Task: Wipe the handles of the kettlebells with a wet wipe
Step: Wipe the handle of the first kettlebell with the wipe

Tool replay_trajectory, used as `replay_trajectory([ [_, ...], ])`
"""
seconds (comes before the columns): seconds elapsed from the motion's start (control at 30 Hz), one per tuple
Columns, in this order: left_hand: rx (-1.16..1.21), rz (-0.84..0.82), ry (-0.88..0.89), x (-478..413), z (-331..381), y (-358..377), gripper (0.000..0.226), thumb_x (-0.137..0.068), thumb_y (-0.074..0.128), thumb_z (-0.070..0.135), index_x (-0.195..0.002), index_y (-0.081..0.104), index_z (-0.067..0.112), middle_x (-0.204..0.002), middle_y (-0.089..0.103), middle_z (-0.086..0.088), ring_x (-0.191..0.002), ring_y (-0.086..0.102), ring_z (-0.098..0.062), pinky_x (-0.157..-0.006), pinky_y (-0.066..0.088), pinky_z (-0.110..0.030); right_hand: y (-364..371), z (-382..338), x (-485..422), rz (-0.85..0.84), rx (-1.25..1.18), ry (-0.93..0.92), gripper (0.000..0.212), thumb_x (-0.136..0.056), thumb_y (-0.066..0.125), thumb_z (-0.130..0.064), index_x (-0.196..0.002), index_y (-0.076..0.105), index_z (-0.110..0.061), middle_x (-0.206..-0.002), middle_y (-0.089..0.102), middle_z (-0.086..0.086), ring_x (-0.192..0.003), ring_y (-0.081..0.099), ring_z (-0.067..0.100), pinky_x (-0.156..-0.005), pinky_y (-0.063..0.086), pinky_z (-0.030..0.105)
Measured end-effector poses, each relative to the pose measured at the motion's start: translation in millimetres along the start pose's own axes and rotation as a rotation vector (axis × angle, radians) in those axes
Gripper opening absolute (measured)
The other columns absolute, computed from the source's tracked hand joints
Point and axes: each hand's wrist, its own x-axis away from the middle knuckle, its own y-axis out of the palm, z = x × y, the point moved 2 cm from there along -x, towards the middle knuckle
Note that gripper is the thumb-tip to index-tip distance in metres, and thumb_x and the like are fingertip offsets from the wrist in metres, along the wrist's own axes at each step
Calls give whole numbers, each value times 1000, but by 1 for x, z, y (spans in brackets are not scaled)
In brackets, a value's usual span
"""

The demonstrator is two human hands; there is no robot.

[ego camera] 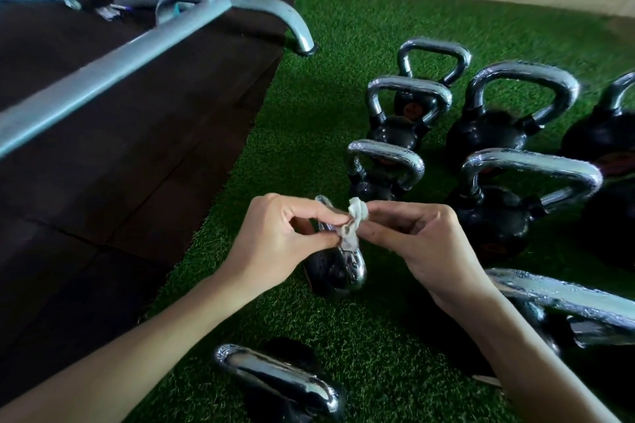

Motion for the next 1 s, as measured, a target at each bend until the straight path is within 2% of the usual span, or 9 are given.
replay_trajectory([
  [0.1, -48, 0, -25, -2, -3, -1, 39, -69, 87, 42, -106, 80, 32, -104, 76, 24, -82, 73, -2, -65, 51, -14, 3, 2, -1, 63, 37, -25, 18, -84, 77, -4, -99, 81, -13, -94, 80, 2, -94, 76, 20, -88, 59, 31],
  [0.17, -210, -32, -157, -6, -10, 1, 75, -59, 82, 68, -128, 68, 42, -124, 66, 30, -100, 66, 1, -74, 46, -11, 0, 5, -4, 216, 67, -30, 17, -85, 78, -6, -96, 82, -18, -90, 80, -3, -90, 77, 15, -85, 60, 30],
  [0.23, -377, -176, -312, -11, -16, 8, 125, -46, 74, 89, -153, 43, 34, -152, 47, 19, -138, 47, -8, -106, 47, -29, -7, 8, -10, 380, 116, -28, 16, -84, 81, -10, -95, 81, -22, -87, 80, -8, -87, 76, 10, -83, 59, 29],
  [0.3, -471, -273, -362, -15, -22, 15, 147, -38, 65, 99, -160, 28, 26, -163, 35, 10, -151, 29, -19, -119, 36, -46, -9, 13, -17, 462, 149, -29, 18, -83, 82, -13, -88, 80, -31, -83, 79, -14, -83, 75, 3, -80, 57, 22],
  [0.43, -483, -279, -381, -18, -29, 11, 151, -29, 57, 105, -158, 32, 32, -160, 38, 14, -147, 36, -15, -116, 38, -50, -4, 37, -36, 460, 196, 42, 15, -83, 82, -16, -94, 81, -27, -84, 78, -15, -83, 73, -2, -81, 57, 22],
  [0.6, -306, -357, -488, -13, -54, -32, 128, -42, 82, 84, -154, 30, 51, -155, 42, 17, -142, 36, 0, -119, 33, -44, 13, 71, -63, 262, 261, 142, 15, -84, 82, -20, -98, 81, -26, -85, 78, -14, -82, 72, -3, -76, 53, 15],
  [0.7, -194, -386, -468, -7, -75, -56, 115, -54, 90, 62, -154, 35, 44, -146, 47, 29, -131, 40, 18, -117, 38, -38, 36, 85, -80, 151, 365, 85, 19, -83, 83, -23, -102, 81, -25, -86, 77, -13, -81, 69, -5, -71, 49, 8],
  [0.87, -142, -390, -463, 2, -95, -71, 108, -59, 88, 47, -155, 38, 36, -139, 51, 39, -131, 43, 18, -110, 39, -25, 75, 101, -89, -67, 608, -52, 24, -91, 75, -24, -114, 77, -25, -94, 70, -19, -78, 61, -11, -74, 44, 6],
  [1.0, -130, -386, -444, 4, -103, -73, 111, -59, 86, 53, -156, 36, 34, -141, 51, 38, -132, 45, 14, -108, 39, -24, 81, 111, -91, -141, 779, -166, 22, -93, 71, -32, -113, 77, -26, -99, 72, -7, -90, 63, 12, -84, 50, 35],
])
